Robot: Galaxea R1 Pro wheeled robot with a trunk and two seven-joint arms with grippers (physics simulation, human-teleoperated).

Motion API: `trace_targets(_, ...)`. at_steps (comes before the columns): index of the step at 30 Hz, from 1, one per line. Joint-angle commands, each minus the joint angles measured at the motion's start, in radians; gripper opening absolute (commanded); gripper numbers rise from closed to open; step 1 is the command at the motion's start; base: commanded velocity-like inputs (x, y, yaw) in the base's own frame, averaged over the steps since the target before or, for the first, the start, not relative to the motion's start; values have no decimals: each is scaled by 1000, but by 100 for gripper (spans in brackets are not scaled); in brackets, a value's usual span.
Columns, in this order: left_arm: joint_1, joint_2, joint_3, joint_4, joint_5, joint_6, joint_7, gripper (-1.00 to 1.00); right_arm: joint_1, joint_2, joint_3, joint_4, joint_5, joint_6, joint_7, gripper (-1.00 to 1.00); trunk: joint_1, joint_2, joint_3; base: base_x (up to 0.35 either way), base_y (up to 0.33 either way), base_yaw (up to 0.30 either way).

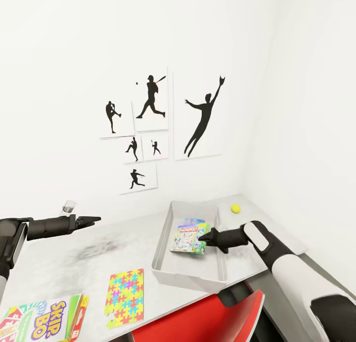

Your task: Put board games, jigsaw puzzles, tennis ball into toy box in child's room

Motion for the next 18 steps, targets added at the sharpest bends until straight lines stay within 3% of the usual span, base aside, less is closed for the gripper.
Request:
trace_targets(1, -1, 0, 2, -1, -11, 10, -9, 100, -5, -1, 15, 7, 6, 0, 10, -100, 1, -2, -2, 0, 0, 0)
trace_targets(10, -1, -1, 3, -1, -11, -5, -10, 100, -12, -1, 40, 59, 7, 0, 8, -100, 1, -2, -2, 0, 0, 0)
trace_targets(14, -1, -2, 3, -1, -11, -7, -11, 100, -15, -3, 82, 62, 7, 0, 7, -100, 1, -2, -2, 0, 0, 0)
trace_targets(18, -1, -2, 3, -1, -11, -8, -11, 100, -19, -1, 101, 63, 7, 0, 6, -100, 1, -2, -2, 0, 0, 0)
